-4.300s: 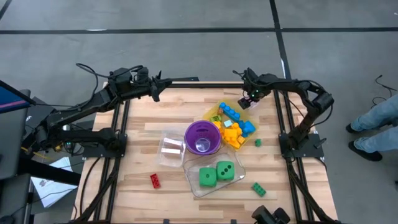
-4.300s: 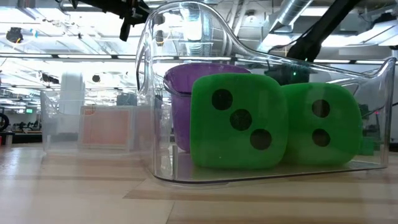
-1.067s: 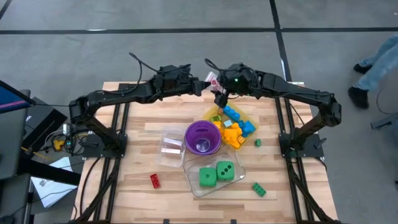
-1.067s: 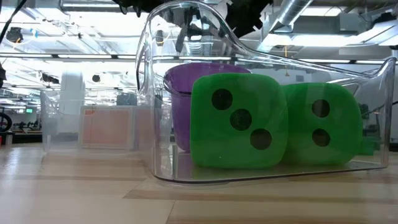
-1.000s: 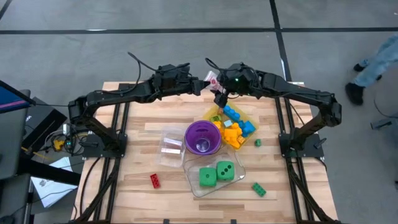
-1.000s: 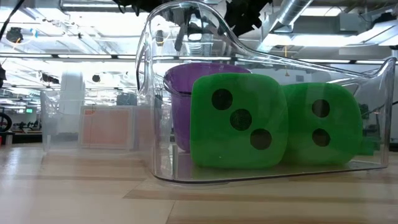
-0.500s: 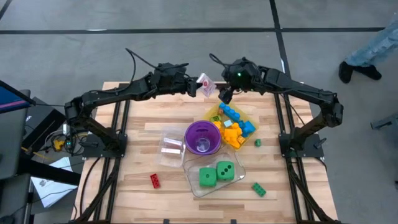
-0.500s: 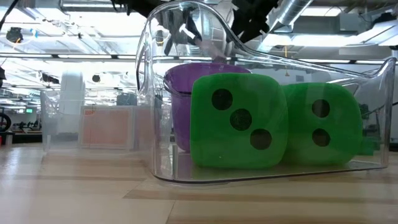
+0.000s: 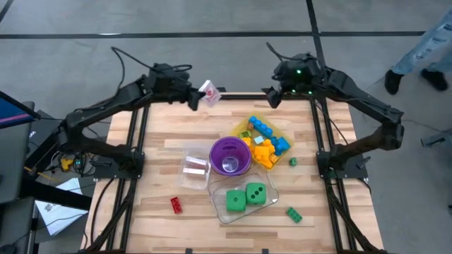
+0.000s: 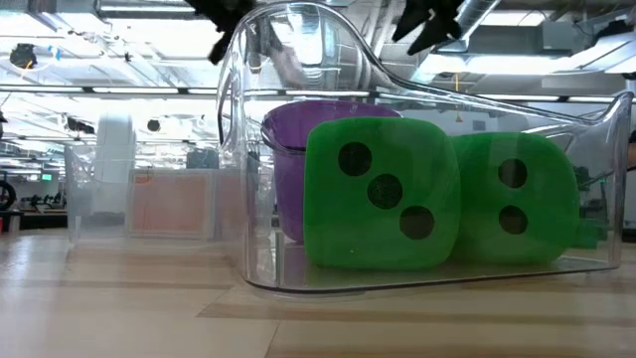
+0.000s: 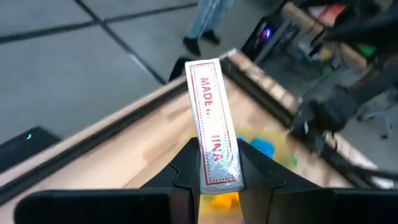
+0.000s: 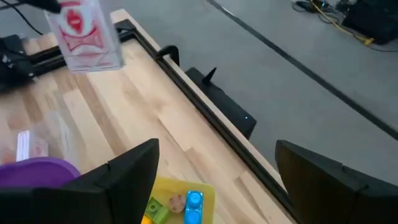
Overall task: Pick & Place Toys
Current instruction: Put the red deck of cards into the white bin
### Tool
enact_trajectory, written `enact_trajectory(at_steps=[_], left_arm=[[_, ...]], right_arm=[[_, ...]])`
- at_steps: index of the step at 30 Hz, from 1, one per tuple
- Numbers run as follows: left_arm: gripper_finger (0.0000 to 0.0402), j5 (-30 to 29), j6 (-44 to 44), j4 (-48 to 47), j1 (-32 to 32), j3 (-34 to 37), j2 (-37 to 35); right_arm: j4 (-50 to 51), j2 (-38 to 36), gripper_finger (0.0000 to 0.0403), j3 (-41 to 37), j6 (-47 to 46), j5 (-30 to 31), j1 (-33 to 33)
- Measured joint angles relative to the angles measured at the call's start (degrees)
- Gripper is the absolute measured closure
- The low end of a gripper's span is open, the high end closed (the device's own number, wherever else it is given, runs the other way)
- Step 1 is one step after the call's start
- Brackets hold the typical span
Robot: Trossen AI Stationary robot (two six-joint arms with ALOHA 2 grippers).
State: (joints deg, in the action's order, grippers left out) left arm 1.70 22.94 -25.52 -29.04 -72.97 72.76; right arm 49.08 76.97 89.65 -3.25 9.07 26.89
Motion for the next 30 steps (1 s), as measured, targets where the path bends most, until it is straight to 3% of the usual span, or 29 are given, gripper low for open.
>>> enact_trajectory(at_steps=[7,12,19,23,30], left_arm=[[0.0339,5.23,-1.35,-15.26,1.83,0.00,-4.29],[0.0339,9.40,-1.58,-17.75,6.88,-0.30,-4.98],[0.0339,11.31,-3.01,-35.23,14.26,-8.28,-2.22],[0.0339,11.90,-3.07,-44.85,18.29,-15.00,1.26],[0.0339,14.53,-7.85,-61.25,26.22,-25.47,13.63]], right_arm=[[1.51,-3.97,0.0091,-0.03,-0.39,-0.19,1.97],[1.99,-5.91,0.0091,-0.03,-0.64,-0.12,3.03],[2.10,-7.26,0.0091,-0.03,-1.26,-0.25,3.30],[2.18,-7.39,0.0091,-0.03,-1.32,-2.13,3.27],[2.34,-7.39,0.0091,-0.03,-1.33,-3.31,3.13]])
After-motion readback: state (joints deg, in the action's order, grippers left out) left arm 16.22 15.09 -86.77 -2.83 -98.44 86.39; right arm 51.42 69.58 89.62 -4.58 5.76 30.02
